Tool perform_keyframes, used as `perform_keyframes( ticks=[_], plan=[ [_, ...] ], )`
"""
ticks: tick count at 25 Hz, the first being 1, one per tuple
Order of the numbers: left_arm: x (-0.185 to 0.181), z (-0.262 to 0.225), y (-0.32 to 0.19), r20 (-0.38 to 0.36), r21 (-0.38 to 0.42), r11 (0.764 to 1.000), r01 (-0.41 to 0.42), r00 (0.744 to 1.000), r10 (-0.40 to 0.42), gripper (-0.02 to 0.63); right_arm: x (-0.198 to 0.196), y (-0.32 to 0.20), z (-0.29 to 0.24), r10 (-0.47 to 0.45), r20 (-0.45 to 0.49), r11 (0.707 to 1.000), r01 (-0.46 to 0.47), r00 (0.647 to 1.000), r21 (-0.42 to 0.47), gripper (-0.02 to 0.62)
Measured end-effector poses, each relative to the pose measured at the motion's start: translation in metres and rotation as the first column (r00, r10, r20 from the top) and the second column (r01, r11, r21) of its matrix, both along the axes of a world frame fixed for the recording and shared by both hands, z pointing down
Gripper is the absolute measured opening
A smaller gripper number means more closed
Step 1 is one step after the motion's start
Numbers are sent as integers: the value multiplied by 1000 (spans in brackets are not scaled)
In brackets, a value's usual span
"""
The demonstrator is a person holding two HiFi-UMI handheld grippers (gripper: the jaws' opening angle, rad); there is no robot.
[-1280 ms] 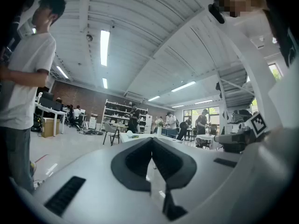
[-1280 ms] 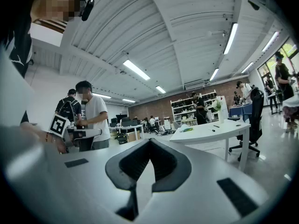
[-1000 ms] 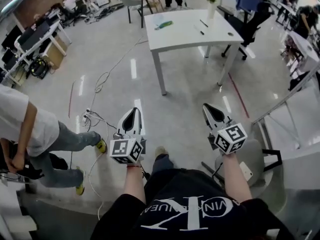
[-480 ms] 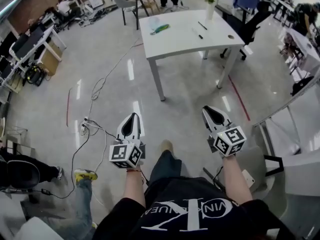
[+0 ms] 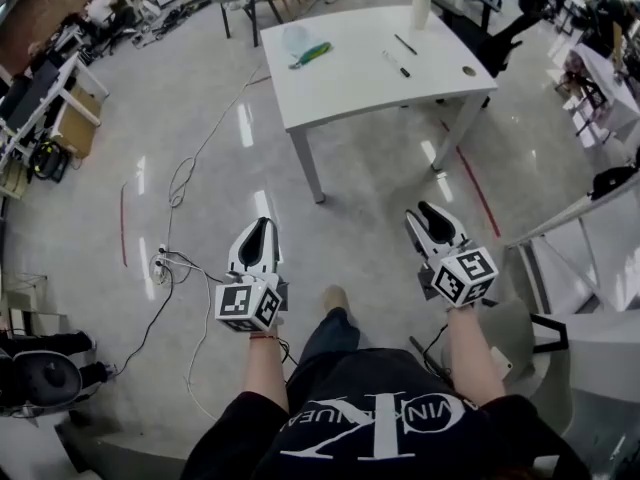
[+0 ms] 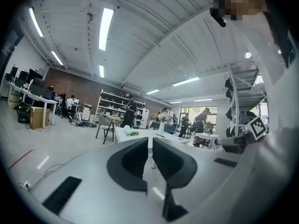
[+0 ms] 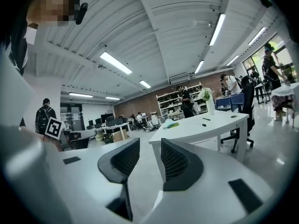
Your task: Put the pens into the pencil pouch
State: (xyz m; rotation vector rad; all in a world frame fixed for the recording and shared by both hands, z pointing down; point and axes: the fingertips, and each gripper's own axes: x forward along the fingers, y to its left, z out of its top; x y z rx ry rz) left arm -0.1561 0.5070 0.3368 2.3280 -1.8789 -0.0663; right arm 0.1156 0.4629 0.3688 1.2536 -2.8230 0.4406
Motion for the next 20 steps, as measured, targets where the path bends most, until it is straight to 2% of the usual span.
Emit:
perform_keyframes(
  ticks=[9,20],
  plan=[
    [-31,2,-82,2,-9,998,-54,999,54,69,-26,-61,10,44,-15,998,-45,999,-35,157],
    [-75,-7,-158,3,26,998,-64,998,64,81,-58,-132,9,83,-2,997,-83,997,-6,170]
  ],
)
